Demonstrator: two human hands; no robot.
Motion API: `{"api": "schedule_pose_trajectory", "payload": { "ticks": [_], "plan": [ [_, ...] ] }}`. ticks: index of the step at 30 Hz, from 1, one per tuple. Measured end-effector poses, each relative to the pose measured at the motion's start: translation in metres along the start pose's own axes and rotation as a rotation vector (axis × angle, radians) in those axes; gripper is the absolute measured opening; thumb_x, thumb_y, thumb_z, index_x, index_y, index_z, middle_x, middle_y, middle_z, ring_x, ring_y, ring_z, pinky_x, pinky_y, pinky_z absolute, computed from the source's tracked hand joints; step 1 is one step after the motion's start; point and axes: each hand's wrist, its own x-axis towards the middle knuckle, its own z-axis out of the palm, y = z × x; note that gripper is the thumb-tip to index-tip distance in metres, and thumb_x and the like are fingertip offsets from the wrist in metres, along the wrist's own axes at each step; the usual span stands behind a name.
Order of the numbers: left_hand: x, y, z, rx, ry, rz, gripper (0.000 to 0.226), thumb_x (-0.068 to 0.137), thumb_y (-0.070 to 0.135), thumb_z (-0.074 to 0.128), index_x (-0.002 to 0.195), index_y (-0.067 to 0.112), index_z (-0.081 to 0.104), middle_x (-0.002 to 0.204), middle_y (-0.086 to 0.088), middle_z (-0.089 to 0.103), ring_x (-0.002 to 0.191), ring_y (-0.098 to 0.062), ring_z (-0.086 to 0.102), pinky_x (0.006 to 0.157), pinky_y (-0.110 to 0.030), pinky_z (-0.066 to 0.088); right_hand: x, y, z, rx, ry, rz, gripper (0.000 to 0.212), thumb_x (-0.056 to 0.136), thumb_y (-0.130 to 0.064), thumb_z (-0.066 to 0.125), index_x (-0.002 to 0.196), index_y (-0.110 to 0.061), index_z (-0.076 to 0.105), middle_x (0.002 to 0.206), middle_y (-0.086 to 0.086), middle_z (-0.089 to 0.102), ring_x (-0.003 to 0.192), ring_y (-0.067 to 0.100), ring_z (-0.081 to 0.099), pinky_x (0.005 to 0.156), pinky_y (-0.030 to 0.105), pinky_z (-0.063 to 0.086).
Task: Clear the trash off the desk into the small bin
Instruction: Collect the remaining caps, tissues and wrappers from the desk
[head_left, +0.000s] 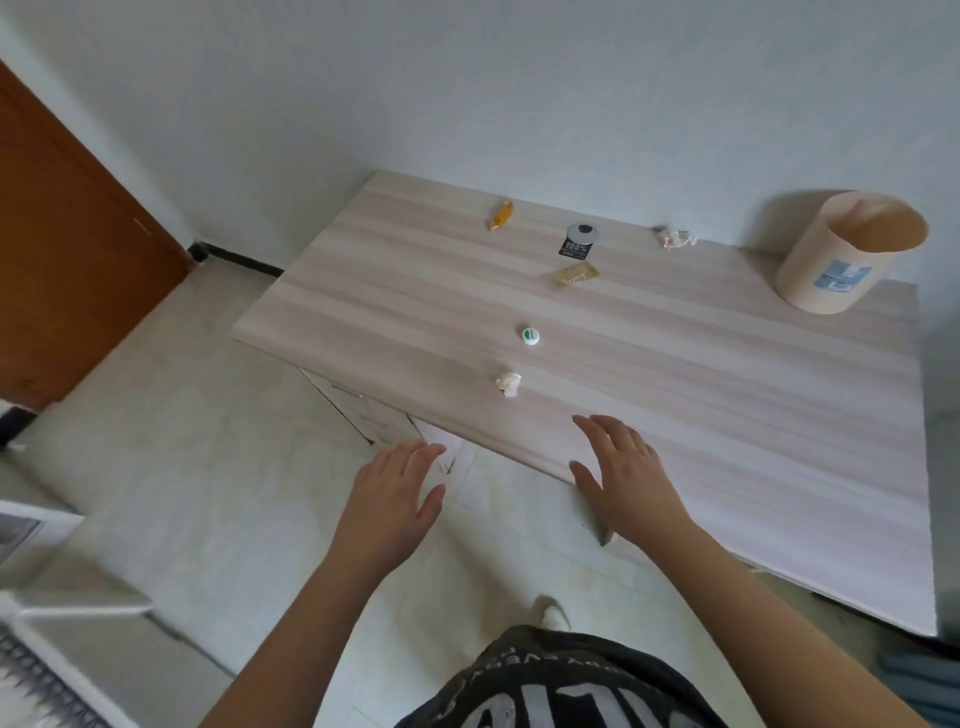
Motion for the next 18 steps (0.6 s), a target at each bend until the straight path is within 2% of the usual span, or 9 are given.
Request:
{"api": "schedule_pose_trajectory", "payload": {
  "ticks": [7, 15, 18],
  "plan": [
    [0.007, -0.015, 0.01, -0.036, -0.046, -0.062, 0.044, 0.091, 0.042, 0.041, 0.134, 0.029, 0.039, 0.135, 0.003, 0.049, 0.123, -0.019, 0.044, 0.098, -0.038, 0.037, 0.046, 0.007, 0.006, 0.007, -0.143, -0.017, 0.057, 0.093, -0.042, 0.044, 0.143, -0.025, 0.024, 0.143, 0.004, 0.038, 0.125, 0.025, 0.043, 0.104, 0.042, 0.039],
    [0.037, -0.079, 0.006, -0.106, -0.049, -0.117, 0.045, 0.093, 0.041, 0.044, 0.136, 0.028, 0.037, 0.14, 0.003, 0.044, 0.131, -0.017, 0.036, 0.103, -0.04, 0.035, 0.105, -0.024, 0.033, -0.028, -0.18, -0.027, 0.053, 0.092, -0.039, 0.047, 0.141, -0.026, 0.029, 0.138, 0.004, 0.041, 0.113, 0.026, 0.052, 0.094, 0.04, 0.045],
    [0.059, -0.112, -0.001, -0.128, -0.023, -0.098, 0.044, 0.093, 0.041, 0.043, 0.135, 0.028, 0.037, 0.139, 0.004, 0.045, 0.13, -0.016, 0.037, 0.101, -0.039, 0.035, 0.137, -0.039, 0.052, -0.077, -0.162, -0.004, 0.052, 0.09, -0.037, 0.051, 0.138, -0.025, 0.033, 0.137, 0.006, 0.042, 0.116, 0.027, 0.048, 0.093, 0.041, 0.045]
  ]
}}
